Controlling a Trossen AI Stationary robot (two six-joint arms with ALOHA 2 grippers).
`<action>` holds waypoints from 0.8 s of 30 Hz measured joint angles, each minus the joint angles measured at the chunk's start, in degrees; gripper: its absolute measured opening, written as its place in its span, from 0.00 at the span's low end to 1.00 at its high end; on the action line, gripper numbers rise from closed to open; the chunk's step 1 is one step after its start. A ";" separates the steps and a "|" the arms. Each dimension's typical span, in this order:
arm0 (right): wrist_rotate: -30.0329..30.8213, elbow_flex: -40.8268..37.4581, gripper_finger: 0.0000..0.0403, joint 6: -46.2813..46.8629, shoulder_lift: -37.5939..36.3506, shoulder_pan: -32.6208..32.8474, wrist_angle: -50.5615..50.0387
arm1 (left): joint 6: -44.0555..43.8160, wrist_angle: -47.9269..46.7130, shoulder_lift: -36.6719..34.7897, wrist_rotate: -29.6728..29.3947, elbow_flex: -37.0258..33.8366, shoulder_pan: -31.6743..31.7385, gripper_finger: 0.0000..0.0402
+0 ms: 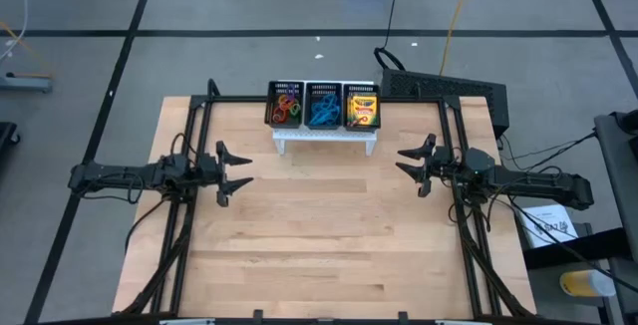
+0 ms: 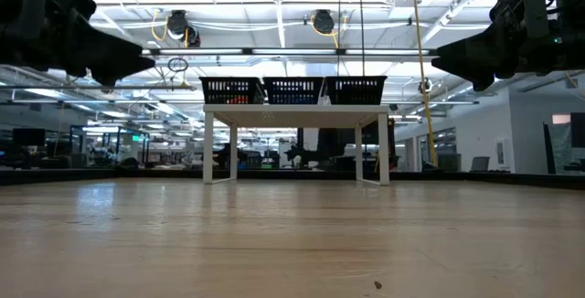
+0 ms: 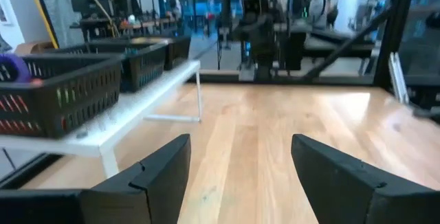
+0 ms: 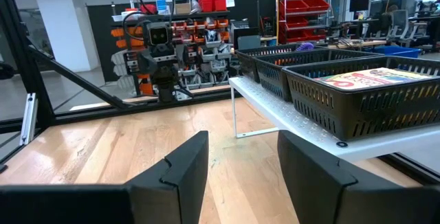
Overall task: Pick & Place Office Desk Supplies
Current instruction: Return to Home Position
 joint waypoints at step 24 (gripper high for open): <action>-0.01 0.02 0.41 0.00 0.01 0.00 0.00 | -0.08 -4.38 -6.49 1.82 0.15 0.07 0.68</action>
